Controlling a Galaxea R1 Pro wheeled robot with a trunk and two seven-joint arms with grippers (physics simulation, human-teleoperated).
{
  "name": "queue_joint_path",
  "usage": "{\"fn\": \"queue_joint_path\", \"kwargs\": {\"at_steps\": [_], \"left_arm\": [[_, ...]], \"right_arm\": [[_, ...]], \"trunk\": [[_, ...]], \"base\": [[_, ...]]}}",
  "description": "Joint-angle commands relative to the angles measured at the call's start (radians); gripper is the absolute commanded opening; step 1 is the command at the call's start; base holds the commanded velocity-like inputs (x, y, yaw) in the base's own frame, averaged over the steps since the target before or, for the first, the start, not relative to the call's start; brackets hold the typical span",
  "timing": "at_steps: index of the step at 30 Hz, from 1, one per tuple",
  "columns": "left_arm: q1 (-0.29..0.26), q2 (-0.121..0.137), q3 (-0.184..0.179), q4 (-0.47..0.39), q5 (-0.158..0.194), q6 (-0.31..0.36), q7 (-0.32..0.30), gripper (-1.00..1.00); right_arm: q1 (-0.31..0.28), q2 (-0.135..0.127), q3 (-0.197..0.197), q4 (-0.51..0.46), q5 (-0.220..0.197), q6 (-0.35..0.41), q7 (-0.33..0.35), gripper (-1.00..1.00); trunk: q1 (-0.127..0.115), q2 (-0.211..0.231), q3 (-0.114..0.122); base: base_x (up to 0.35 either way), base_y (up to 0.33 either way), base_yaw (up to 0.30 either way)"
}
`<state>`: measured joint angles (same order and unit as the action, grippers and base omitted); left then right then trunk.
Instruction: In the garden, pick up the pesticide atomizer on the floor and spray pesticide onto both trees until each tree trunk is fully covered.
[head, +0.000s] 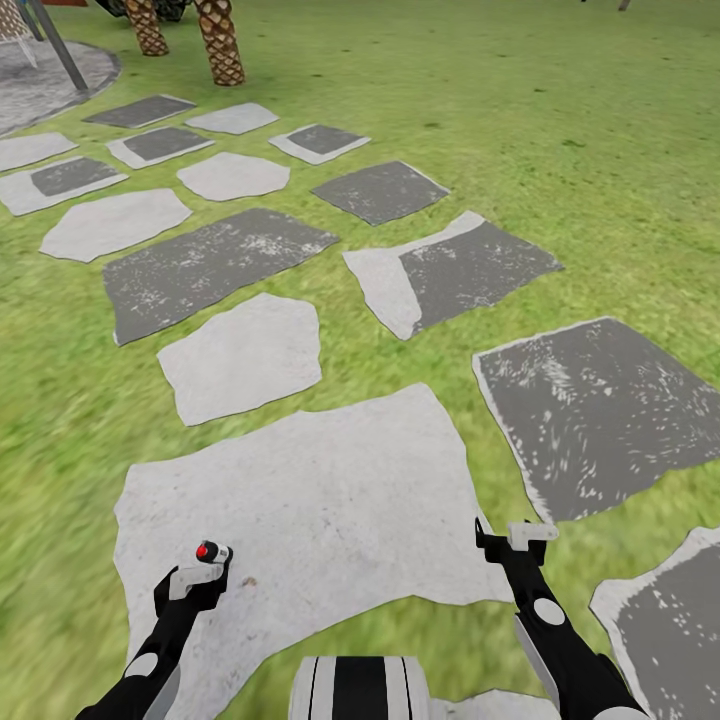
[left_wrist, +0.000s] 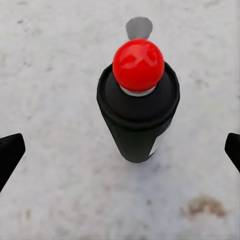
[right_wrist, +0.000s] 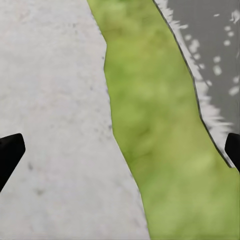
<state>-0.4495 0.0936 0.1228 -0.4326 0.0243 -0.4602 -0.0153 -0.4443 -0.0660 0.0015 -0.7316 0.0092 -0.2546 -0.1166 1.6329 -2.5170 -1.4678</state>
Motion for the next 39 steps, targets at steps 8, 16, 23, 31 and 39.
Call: {"fn": "queue_joint_path", "kwargs": {"at_steps": [8,16,23,31,39], "left_arm": [[0.0,0.0,0.001,0.0,0.0,-0.001,0.001,1.0],[0.0,0.0,0.001,0.0,0.001,-0.002,0.002,1.0],[0.0,0.0,0.001,0.0,0.0,-0.002,0.002,1.0],[0.0,0.0,0.001,0.0,0.0,-0.002,0.002,1.0],[0.0,0.0,0.001,0.0,0.0,-0.002,0.002,1.0]], "right_arm": [[0.0,0.0,0.0,0.003,0.0,0.0,0.0,1.0],[0.0,0.0,0.0,0.004,0.0,0.0,0.0,1.0],[0.0,0.0,0.0,0.004,0.0,0.0,0.0,1.0],[0.0,0.0,0.0,0.004,0.0,0.0,0.0,1.0],[0.001,0.0,0.0,0.004,0.0,0.0,0.0,1.0]], "trunk": [[0.0,0.0,0.0],[0.0,0.0,0.0],[0.0,0.0,0.0],[0.0,0.0,0.0],[0.0,0.0,0.0]], "base": [[0.0,0.003,-0.018],[0.0,0.046,-0.102],[0.0,0.002,-0.006],[0.012,0.017,0.0],[0.001,0.001,0.0]]}}
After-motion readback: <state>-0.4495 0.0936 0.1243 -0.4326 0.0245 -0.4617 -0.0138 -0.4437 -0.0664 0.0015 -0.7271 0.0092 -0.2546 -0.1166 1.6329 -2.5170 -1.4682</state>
